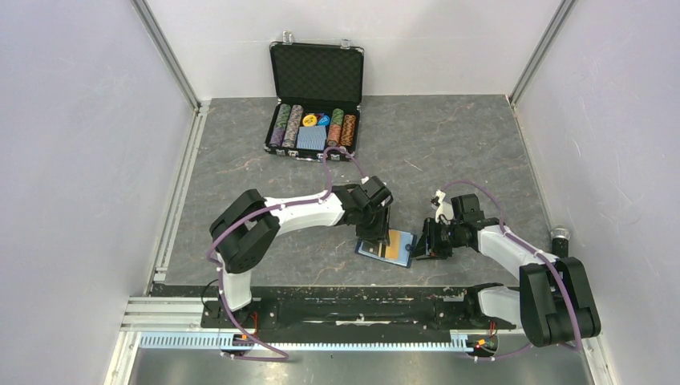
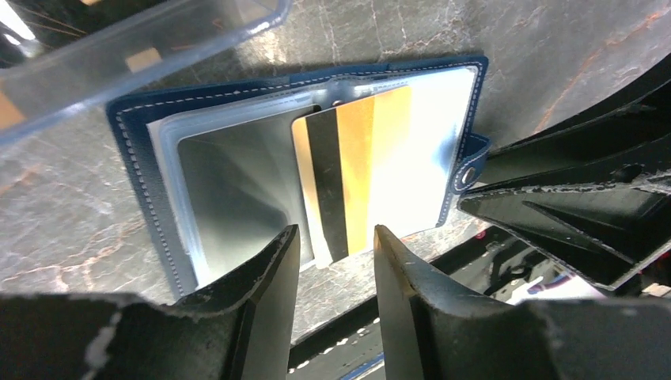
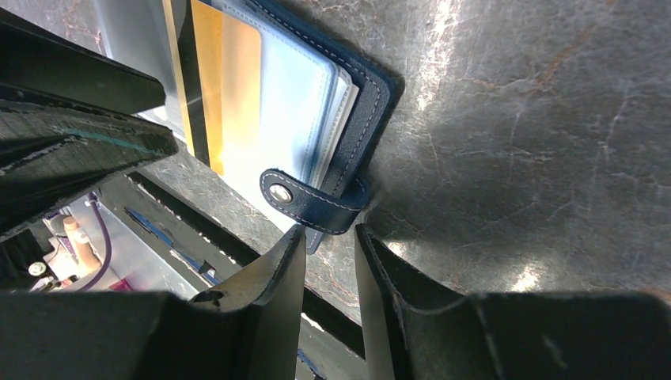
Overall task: Put the credit cards into the card holder
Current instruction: Insert the credit card into the card holder.
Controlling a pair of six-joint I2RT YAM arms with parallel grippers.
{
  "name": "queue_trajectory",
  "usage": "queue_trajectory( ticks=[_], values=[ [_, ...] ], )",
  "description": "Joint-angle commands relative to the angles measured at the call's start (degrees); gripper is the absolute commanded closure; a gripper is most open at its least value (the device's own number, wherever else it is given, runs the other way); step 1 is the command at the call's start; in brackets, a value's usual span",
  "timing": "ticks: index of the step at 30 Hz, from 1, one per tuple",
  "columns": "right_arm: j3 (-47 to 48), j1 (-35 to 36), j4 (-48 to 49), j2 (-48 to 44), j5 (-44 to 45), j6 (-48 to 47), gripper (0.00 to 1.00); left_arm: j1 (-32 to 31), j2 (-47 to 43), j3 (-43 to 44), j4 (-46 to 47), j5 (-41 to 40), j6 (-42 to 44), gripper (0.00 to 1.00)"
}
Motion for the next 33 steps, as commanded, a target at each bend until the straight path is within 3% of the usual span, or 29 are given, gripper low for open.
queue_trajectory(
  ticks=[1,33],
  values=[
    [-0.75,0.35,-0.61,1.17,3.52,-1.16,0.68,-0.41,1.17,3.18,-5.55,-3.91,6.12,0.53],
    [0.93,0.34,1.66,3.45,2.60,-0.17,0.69,-3.22,5.93,8.58,5.66,9.42,7.69,0.53]
  ],
)
